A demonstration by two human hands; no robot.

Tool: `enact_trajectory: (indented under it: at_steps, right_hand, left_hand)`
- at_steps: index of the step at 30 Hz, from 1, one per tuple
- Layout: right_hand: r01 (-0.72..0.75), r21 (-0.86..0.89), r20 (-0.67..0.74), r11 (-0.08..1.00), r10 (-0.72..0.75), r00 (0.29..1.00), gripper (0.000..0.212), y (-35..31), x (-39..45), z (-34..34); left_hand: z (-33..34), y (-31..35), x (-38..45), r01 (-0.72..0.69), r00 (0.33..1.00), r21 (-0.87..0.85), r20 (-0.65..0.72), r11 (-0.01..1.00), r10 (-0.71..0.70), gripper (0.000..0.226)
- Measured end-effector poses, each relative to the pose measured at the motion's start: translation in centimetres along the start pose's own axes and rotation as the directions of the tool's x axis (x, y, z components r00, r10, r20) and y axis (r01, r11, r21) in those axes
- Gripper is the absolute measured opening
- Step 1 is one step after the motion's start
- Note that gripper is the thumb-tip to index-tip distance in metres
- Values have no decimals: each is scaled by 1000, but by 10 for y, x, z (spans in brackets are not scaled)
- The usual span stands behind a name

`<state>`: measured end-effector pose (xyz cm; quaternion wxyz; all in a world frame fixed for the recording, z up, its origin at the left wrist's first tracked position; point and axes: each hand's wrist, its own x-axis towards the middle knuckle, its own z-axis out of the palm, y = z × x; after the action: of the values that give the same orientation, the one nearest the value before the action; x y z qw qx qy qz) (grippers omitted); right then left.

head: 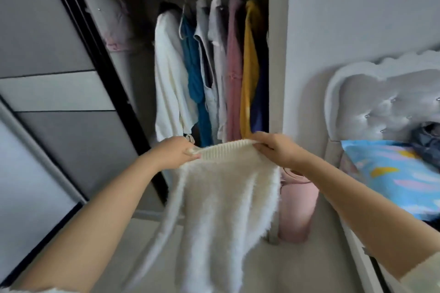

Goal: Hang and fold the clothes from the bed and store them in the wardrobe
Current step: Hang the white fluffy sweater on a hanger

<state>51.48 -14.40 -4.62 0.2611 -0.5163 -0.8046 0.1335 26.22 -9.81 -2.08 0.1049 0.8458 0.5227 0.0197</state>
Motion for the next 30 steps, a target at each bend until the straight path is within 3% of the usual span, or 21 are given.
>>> enact_trajectory:
  at_steps: [2,4,7,9,11,13,14,16,18,21,25,27,30]
  right_hand:
    - [68,142,194,988,-95,976,15,-6,39,3]
    - [38,291,422,956,-164,892,11,-8,79,5]
    - [-119,428,653,896,-215,726,20,-7,133,11]
    - [-134,306,788,943,-172,591,27,-4,165,23]
    - [84,78,857,993,-110,504,27,0,200,39]
    - [238,-1,794,971,-144,591,14,9,238,46]
    - [279,-13,744,960,-177,645,21,12,263,43]
    - [236,57,610,970,-221,761,32,17,296,39]
    - [227,205,481,952,-300,824,39,16,324,42]
    - [322,264,405,909,-408,818,39,5,357,55]
    - [403,306,345,863,-495,798,33,-22,418,78]
    - [405,346,335,847,-514,789,26,-37,448,84]
    - [412,351,252,841,-508,824,37,-57,495,86]
  left_hand:
    - [-10,-32,7,62,989,-333,-103,941,-102,19]
    - [-26,-51,13,35,974,-640,-151,767,-171,7]
    - [-52,-72,37,-37,955,-813,-200,581,-220,15]
    - [-71,-78,57,-48,933,-823,-239,566,-269,20]
    - [-90,-86,78,-55,908,-805,-287,591,-306,25]
    - [-102,-98,94,-60,870,-788,-343,613,-355,26]
    - [-107,-111,103,-64,826,-792,-384,608,-413,25]
    - [-112,-133,111,-59,703,-823,-436,565,-562,27]
    - [-118,-154,114,-50,570,-816,-497,576,-654,30]
    - [-129,-179,117,57,408,-732,-604,679,-685,38]
    - [-149,-234,130,106,220,-725,-651,681,-727,43]
    - [-163,-262,142,50,168,-735,-661,676,-731,43]
    - [-187,-296,163,11,125,-694,-714,720,-689,43]
